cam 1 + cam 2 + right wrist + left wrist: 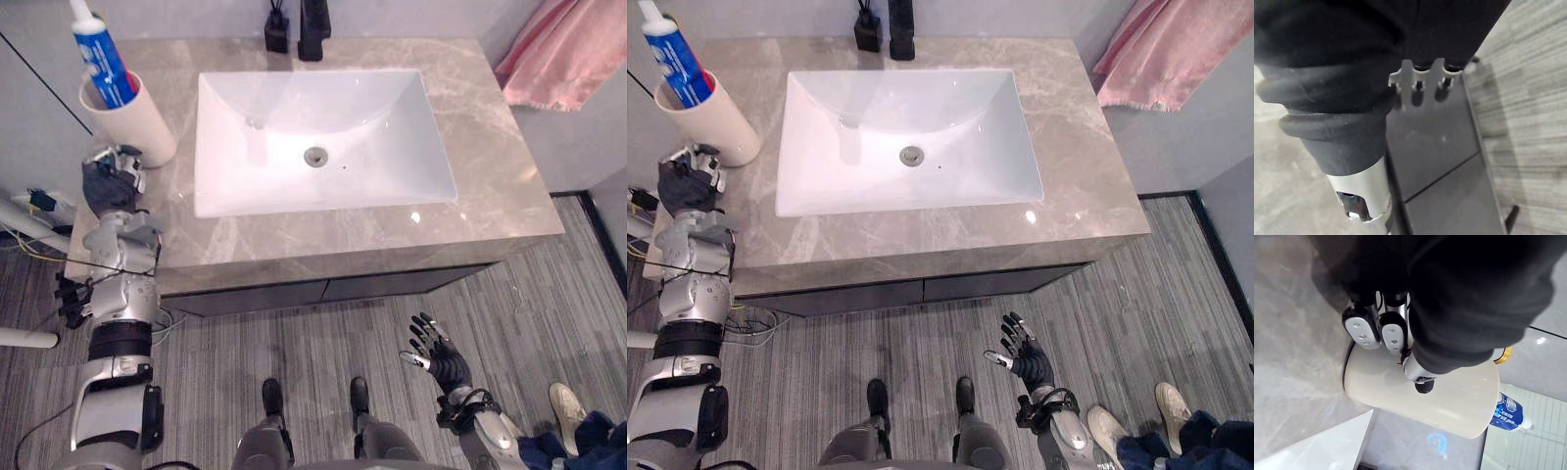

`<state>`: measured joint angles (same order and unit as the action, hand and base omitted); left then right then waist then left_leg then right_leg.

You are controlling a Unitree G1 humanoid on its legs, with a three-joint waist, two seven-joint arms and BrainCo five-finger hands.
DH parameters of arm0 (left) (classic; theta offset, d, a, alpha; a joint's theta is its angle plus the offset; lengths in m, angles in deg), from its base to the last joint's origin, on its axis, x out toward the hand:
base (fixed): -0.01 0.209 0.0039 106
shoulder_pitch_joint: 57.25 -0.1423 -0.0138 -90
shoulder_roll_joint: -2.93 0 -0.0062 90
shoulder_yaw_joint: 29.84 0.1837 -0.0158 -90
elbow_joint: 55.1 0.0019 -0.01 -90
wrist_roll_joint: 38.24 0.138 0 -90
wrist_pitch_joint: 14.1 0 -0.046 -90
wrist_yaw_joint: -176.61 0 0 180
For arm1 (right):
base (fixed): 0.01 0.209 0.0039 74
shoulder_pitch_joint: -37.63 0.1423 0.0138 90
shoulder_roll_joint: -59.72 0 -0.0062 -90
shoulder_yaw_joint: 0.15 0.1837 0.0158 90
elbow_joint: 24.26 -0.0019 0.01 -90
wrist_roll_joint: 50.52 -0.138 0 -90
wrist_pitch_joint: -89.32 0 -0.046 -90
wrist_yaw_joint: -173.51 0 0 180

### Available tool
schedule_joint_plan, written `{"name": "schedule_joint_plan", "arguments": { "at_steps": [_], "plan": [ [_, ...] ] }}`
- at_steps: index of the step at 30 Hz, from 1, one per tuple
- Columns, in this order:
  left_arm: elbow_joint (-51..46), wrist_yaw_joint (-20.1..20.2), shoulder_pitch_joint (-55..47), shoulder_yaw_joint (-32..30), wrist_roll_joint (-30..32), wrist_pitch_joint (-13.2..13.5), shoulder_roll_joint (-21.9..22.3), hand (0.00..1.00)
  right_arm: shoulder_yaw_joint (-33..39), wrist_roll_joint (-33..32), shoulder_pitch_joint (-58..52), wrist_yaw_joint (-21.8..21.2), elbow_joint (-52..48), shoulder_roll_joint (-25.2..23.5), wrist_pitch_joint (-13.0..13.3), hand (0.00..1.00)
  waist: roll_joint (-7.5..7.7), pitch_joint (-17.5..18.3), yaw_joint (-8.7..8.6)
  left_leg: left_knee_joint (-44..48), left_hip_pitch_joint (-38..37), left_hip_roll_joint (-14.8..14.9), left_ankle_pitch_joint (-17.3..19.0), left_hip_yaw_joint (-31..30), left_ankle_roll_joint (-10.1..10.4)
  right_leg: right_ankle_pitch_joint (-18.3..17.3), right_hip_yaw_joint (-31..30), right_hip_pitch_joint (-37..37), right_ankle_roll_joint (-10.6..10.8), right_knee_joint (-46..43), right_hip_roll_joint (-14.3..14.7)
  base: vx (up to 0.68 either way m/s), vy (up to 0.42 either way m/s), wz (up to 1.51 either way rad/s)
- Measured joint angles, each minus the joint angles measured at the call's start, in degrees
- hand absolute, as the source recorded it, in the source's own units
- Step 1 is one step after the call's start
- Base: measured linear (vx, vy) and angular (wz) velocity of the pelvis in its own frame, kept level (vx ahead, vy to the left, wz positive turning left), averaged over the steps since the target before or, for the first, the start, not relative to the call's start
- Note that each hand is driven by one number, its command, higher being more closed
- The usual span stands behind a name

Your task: Organize washtable

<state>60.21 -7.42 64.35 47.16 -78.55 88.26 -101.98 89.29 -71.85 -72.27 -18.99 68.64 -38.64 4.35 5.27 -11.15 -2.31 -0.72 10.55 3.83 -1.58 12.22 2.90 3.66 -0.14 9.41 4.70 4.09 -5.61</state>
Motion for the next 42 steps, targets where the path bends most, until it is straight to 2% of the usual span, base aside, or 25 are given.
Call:
{"name": "schedule_joint_plan", "arguments": {
  "at_steps": [14, 26, 31, 40, 42],
  "plan": [
    [4.2, -1.2, 10.4, 4.3, 0.0, -0.2, -4.8, 1.0, -1.8, 0.0, 1.0, 0.1, -0.1, 0.2, 0.1, 0.0, 1.84, -2.5, -0.22, 0.7, 2.7, 0.0, -0.1, 0.5, -0.2, 1.1, -0.9, 2.9, 0.0, 0.1, 0.0, -0.02, 0.002, -0.02],
    [9.3, -2.6, 19.5, 6.7, 0.0, -0.5, -9.0, 1.0, -2.5, 0.0, 1.7, 1.2, -0.5, 0.2, 0.1, 0.0, 3.43, -3.7, -1.65, 0.7, 5.0, -0.1, -0.3, 2.1, -0.4, 2.8, -3.0, 6.0, 0.2, 0.3, 0.0, -0.03, 0.005, -0.08],
    [12.1, -3.1, 24.2, 8.4, 0.0, -0.5, -10.9, 1.0, -2.8, 0.0, 2.0, 1.4, -0.5, 0.2, 0.1, 0.0, 4.69, -4.7, -2.78, 0.7, 5.4, 0.0, -0.4, 2.3, -0.6, 4.1, -3.4, 6.2, 0.4, 1.2, 0.1, -0.03, 0.002, -0.06],
    [14.8, -3.8, 26.0, 7.7, -0.1, -0.3, -12.5, 1.0, -2.8, 0.0, 2.0, 1.9, -0.6, 0.2, 0.3, 0.0, 4.86, -4.7, -3.3, 0.1, 5.8, 0.0, -0.5, 2.0, -0.1, 5.0, -4.7, 7.6, 0.2, 1.1, 0.7, -0.02, -0.005, -0.1],
    [14.9, -3.7, 26.3, 7.5, -0.1, -0.2, -12.6, 1.0, -2.7, 0.0, 2.0, 2.2, -0.6, 0.2, 0.3, 0.0, 4.86, -4.7, -3.33, -1.0, 5.4, 0.0, -1.4, 1.7, -0.1, 5.0, -4.6, 7.7, 0.2, 1.1, 0.9, 0.0, 0.0, 0.0]
  ]
}}
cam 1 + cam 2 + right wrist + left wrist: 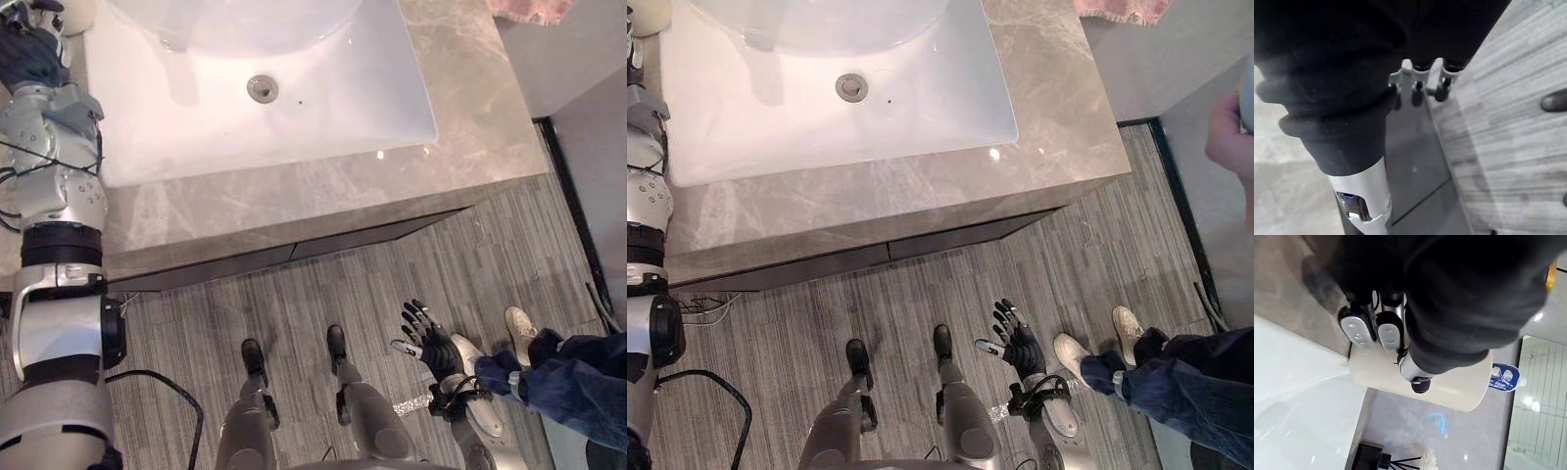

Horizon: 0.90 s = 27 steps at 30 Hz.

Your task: Organize washtable

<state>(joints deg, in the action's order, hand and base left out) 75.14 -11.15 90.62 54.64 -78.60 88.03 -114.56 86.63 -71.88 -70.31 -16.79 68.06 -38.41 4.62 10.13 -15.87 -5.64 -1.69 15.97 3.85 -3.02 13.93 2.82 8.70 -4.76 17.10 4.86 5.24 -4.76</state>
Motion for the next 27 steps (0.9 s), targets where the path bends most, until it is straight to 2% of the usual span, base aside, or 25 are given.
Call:
{"name": "schedule_joint_plan", "arguments": {
  "at_steps": [19, 23, 25, 26, 27],
  "plan": [
    [0.0, 0.2, -3.9, -1.7, 0.1, -0.3, 2.3, 1.0, -0.1, 0.0, -0.1, -0.2, 0.7, 0.0, 0.0, 0.0, 0.09, 0.7, -0.31, -2.4, -3.4, -0.4, -1.9, -1.3, -0.6, 0.6, 0.6, -2.8, 0.4, 0.3, 0.0, 0.0, 0.0, 0.01],
    [-9.0, 0.2, -14.8, -2.2, 0.6, -0.5, 7.8, 1.0, 0.0, 0.0, -0.5, -0.7, 2.6, 0.0, 0.0, 0.0, -1.11, 4.6, -0.12, -3.0, -4.2, -0.8, -1.9, -1.5, -0.6, 0.3, 1.1, -3.5, 0.7, 0.3, -0.3, 0.01, 0.004, 0.04],
    [-18.0, 0.6, -24.3, -2.6, 0.8, -0.3, 13.1, 1.0, 0.3, 0.0, -0.4, -1.0, 4.5, -0.4, 0.0, 0.0, -2.41, 5.8, 0.16, -3.6, -5.9, -1.3, -1.9, -2.2, -0.6, -0.4, 1.8, -5.3, 0.8, 0.3, -0.8, 0.02, 0.027, 0.16],
    [-20.3, 1.0, -26.9, -2.9, 0.8, -0.3, 14.4, 1.0, 0.5, 0.0, -0.5, -1.0, 5.0, -0.8, 0.0, 0.0, -2.68, 6.2, 0.18, -3.6, -6.2, -1.5, -1.9, -2.3, -0.6, -0.8, 2.0, -5.8, 0.8, 0.3, -1.1, 0.01, 0.029, 0.21],
    [-24.4, 1.6, -32.3, -3.7, 0.8, 0.0, 17.6, 1.0, 0.9, 0.0, -0.4, -1.0, 6.1, -0.8, 0.0, 0.0, -3.81, 7.3, 0.3, -3.6, -6.4, -1.8, -1.8, -2.9, -0.4, -1.3, 2.6, -6.2, 0.7, 0.3, -1.4, 0.02, 0.026, 0.19]
  ]
}}
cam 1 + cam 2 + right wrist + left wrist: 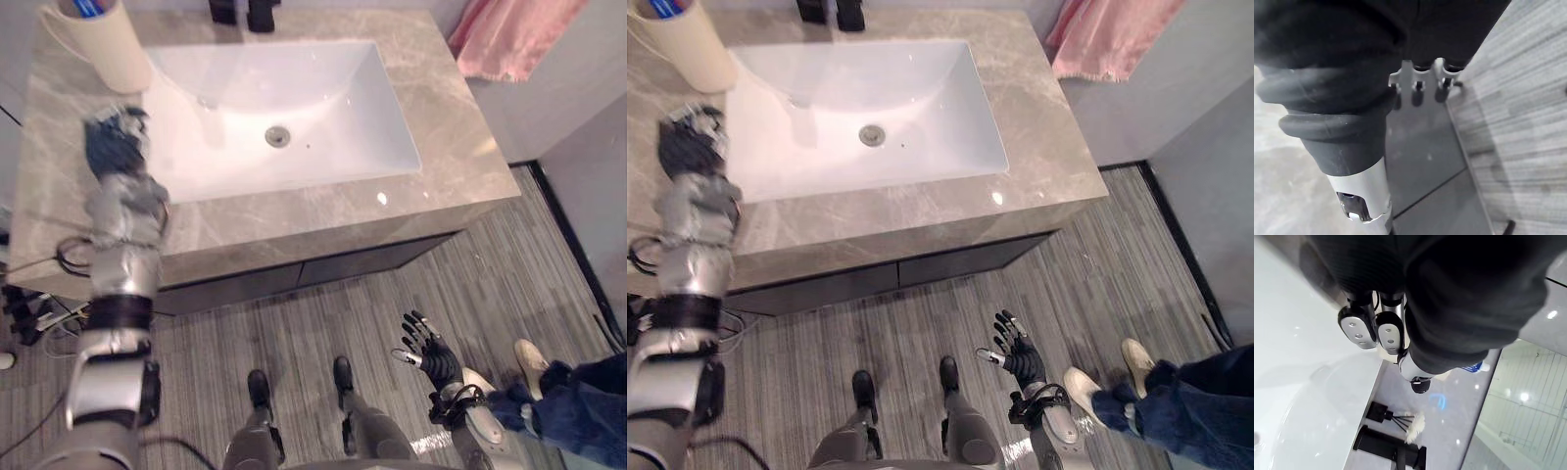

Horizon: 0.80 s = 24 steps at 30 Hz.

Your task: Organize washtable

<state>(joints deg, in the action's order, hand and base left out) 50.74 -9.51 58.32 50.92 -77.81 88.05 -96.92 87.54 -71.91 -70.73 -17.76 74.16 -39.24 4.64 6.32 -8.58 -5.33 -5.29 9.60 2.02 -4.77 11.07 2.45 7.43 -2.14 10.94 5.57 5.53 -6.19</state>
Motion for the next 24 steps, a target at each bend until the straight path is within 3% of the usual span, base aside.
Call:
{"name": "schedule_joint_plan", "arguments": {
  "at_steps": [5, 8, 12, 13, 17, 20, 24],
  "plan": [
    [-11.0, 3.8, -21.3, -0.8, 0.0, 0.7, 11.2, 1.0, 7.1, -0.6, 0.5, 1.3, 4.7, -1.6, 0.0, 0.0, -4.32, 3.5, 3.26, 0.0, -3.0, -0.3, 0.4, -0.7, -0.1, -2.4, 1.0, -2.1, -0.4, -2.0, -0.3, 0.01, 0.019, 0.09],
    [-11.5, 5.3, -29.5, -1.9, 0.0, 0.1, 13.4, 1.0, 10.4, -1.2, 1.4, 2.6, 7.1, -2.9, 0.3, 0.0, -5.58, 4.6, 3.65, -0.1, -4.6, -0.2, 0.4, -1.7, -0.1, -3.2, 2.3, -4.4, -1.1, -1.9, -0.2, 0.0, 0.0, 0.19],
    [-9.1, 7.2, -38.1, -2.0, -0.2, -1.8, 16.9, 1.0, 13.2, -1.2, 0.7, 3.5, 9.4, -3.6, 0.9, 0.0, -5.57, 5.6, 4.28, 0.0, -4.9, 0.0, 0.5, -1.7, -0.2, -3.4, 2.6, -5.1, -1.0, -1.4, -0.1, -0.01, -0.003, 0.03],
    [-8.0, 7.7, -39.4, -1.6, -0.2, -2.3, 17.4, 0.0, 14.0, -1.2, 0.2, 3.6, 10.3, -3.6, 0.9, 0.0, -5.53, 5.6, 4.58, 0.0, -5.2, 0.0, 0.5, -1.7, -0.2, -3.4, 2.8, -5.5, -1.0, -1.3, -0.1, -0.01, -0.003, 0.1],
    [-2.5, 11.0, -43.4, 1.9, 0.0, -2.7, 17.8, 0.0, 15.8, -1.0, -1.3, 3.6, 14.1, -3.8, 0.9, 0.0, -5.67, 6.3, 4.7, 0.0, -6.1, 0.0, 0.5, -2.1, -0.2, -3.7, 3.6, -6.9, -1.1, -1.2, -0.2, 0.0, 0.002, 0.1],
    [6.7, 13.9, -43.6, 8.2, 0.3, -3.0, 18.2, 0.0, 15.7, -1.0, -1.8, 3.5, 18.1, -4.3, 1.1, 0.0, -6.22, 7.2, 4.66, -0.1, -6.6, 0.1, 0.7, -2.4, -0.3, -3.8, 3.7, -7.3, -1.2, -1.3, -0.3, 0.0, 0.0, 0.0],
    [16.0, 14.9, -43.4, 12.5, 5.2, -4.3, 20.8, 0.0, 14.7, -0.5, -1.8, 3.1, 22.1, -4.5, 1.1, 0.0, -6.34, 7.4, 4.52, -0.1, -7.3, 0.1, 1.0, -2.3, -0.3, -4.2, 3.6, -7.8, -1.4, -1.6, -0.2, 0.0, 0.001, -0.01]
  ]
}}
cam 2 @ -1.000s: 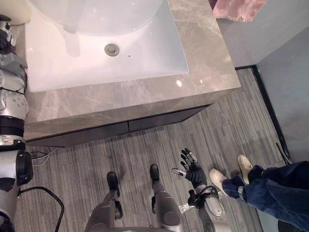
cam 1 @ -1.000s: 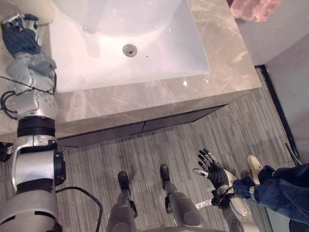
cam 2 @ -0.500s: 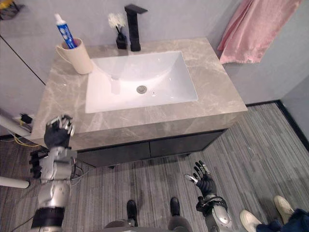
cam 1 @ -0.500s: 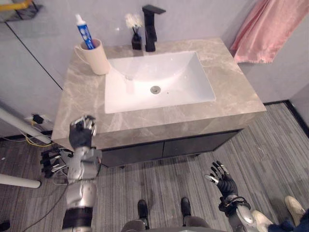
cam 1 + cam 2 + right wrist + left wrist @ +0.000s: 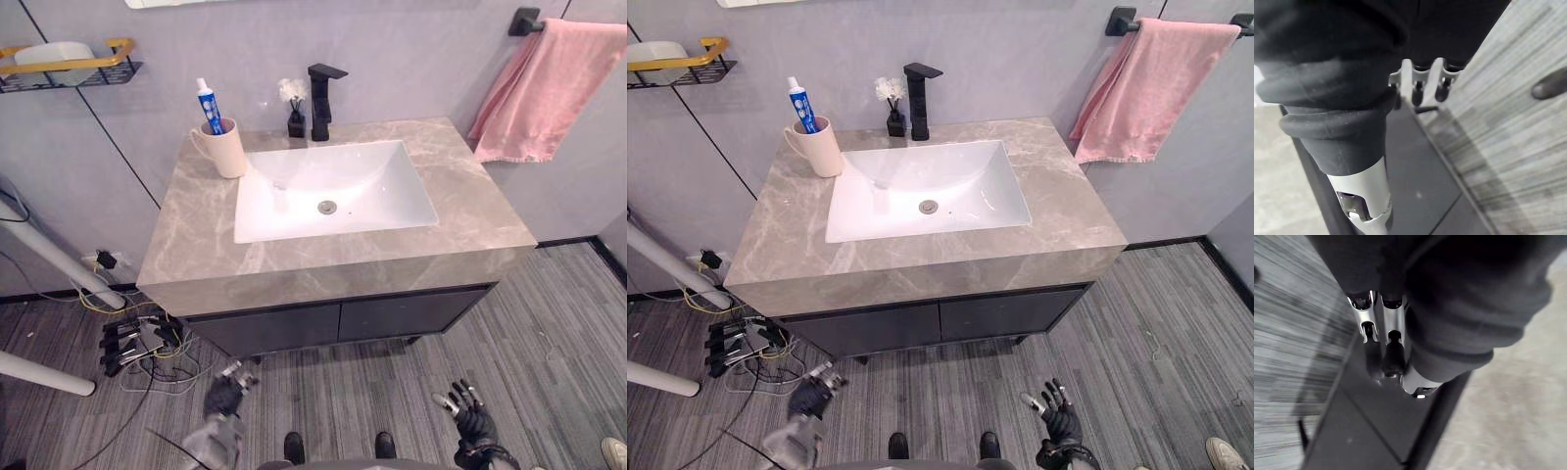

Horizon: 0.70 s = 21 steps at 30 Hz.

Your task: Organize washtable

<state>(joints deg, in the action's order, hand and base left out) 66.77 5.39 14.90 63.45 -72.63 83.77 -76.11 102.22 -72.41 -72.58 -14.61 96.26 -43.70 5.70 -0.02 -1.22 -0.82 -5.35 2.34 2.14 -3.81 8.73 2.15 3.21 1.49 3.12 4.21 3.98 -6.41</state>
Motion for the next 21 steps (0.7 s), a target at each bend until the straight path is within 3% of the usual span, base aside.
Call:
{"name": "schedule_joint_plan", "arguments": {
  "at_steps": [4, 11, 12, 13, 14, 15, 17, 18, 19, 20, 21],
  "plan": [
    [3.3, -0.3, 0.0, 2.4, 2.8, -0.4, 0.8, 0.0, -0.1, 0.0, -0.2, 0.0, 0.0, 0.0, 0.0, 0.0, 0.2, 0.0, 0.43, 0.0, -0.7, 0.3, 0.4, 1.7, 0.2, -1.3, -1.5, 1.2, 0.0, -2.4, 0.4, 0.01, 0.005, -0.21],
    [3.2, -3.8, 1.7, 3.6, 8.1, 0.2, 0.4, 0.0, -0.7, 1.0, 2.8, 2.2, -0.6, 0.1, 1.0, 0.0, 0.17, -1.5, 0.13, 1.7, -0.8, 0.7, 3.0, 12.9, -0.1, -1.7, -10.7, 8.8, 0.7, -7.2, 1.2, 0.0, 0.016, -0.8],
    [2.4, -5.0, 2.8, 3.7, 8.2, 0.2, 0.3, 0.0, -1.3, 1.0, 4.1, 3.0, -0.6, 0.2, 1.1, 0.0, 0.96, -2.5, 0.02, 4.1, 0.7, 0.4, 4.2, 16.3, -1.0, -2.4, -7.2, 11.6, -1.5, -8.2, -0.3, -0.02, 0.046, -1.31],
    [2.2, -5.6, 4.6, 3.7, 8.3, 0.2, 0.9, 0.0, -2.1, 1.0, 5.2, 3.5, -0.6, 0.8, 1.3, 0.0, -0.3, -3.3, -0.32, 6.0, 2.2, 2.3, 4.9, 18.7, -2.1, -3.8, 0.1, 13.9, -3.4, -12.7, -1.9, -0.01, 0.028, -1.1],
    [1.9, -5.9, 5.5, 3.5, 8.3, 0.2, 1.0, 0.0, -2.6, 1.0, 5.6, 3.8, -0.6, 0.9, 1.3, 0.0, -0.36, -3.9, -0.57, 6.9, 2.6, 2.9, 5.1, 19.6, -2.2, -4.1, 4.8, 15.9, -3.3, -18.8, -3.0, 0.05, -0.008, -0.88],
    [-0.2, -6.8, 7.1, 2.8, 8.9, 0.2, 0.6, 0.0, -4.3, 1.0, 5.5, 4.4, -0.5, 0.6, 1.3, 0.0, 1.35, -5.3, -1.72, 11.6, 3.0, 2.7, 8.1, 20.5, -1.1, -5.4, 13.3, 17.3, -2.3, -27.1, -5.8, 0.05, -0.015, -0.82],
    [-1.7, -7.2, 7.9, 1.4, 9.4, 0.2, 1.6, 0.0, -6.3, 1.0, 5.2, 4.4, -0.4, 0.4, 1.3, 0.0, 2.56, -5.9, -1.68, 14.6, 3.9, 2.2, 10.8, 20.8, -2.8, -4.6, 13.8, 16.4, -3.3, -25.0, -5.5, -0.05, 0.024, -1.0],
    [-3.5, -7.2, 7.5, 0.3, 9.4, 0.3, 3.8, 0.0, -6.7, 1.0, 5.5, 4.4, -0.9, 1.3, 1.5, 0.0, 0.04, -5.3, -0.35, 11.0, 4.0, 1.3, 10.3, 21.4, -4.6, -5.4, 13.6, 13.1, -2.4, -20.8, -2.5, -0.09, 0.072, -1.48],
    [-4.6, -7.1, 6.9, -1.1, 9.3, 1.0, 4.7, 0.0, -7.9, 1.0, 6.7, 4.4, 1.0, 1.3, 1.5, 0.0, 1.29, -5.1, 0.52, 12.5, 3.9, 2.0, 10.0, 25.2, -5.8, -13.5, 15.7, 14.5, -1.4, -33.8, -4.7, -0.03, 0.043, -1.4],
    [-4.6, -7.2, 6.8, -1.6, 9.2, 0.9, 4.3, 0.0, -8.7, 1.0, 6.6, 4.2, 1.4, 1.4, 1.7, 0.0, 1.08, -5.1, 0.5, 13.4, 4.4, 2.4, 11.0, 25.6, -5.9, -15.3, 16.6, 13.3, -0.2, -37.0, -4.9, 0.07, -0.03, -0.9],
    [-4.8, -7.6, 6.7, -1.7, 9.1, 0.7, 4.3, 0.0, -10.6, 1.0, 7.2, 4.2, 2.4, 1.4, 1.6, 0.0, 2.44, -4.1, 0.88, 15.5, 5.9, 2.9, 11.4, 26.2, -5.7, -17.3, 17.6, 10.6, 1.3, -35.8, -4.6, 0.1, -0.103, -0.53]
  ]
}}
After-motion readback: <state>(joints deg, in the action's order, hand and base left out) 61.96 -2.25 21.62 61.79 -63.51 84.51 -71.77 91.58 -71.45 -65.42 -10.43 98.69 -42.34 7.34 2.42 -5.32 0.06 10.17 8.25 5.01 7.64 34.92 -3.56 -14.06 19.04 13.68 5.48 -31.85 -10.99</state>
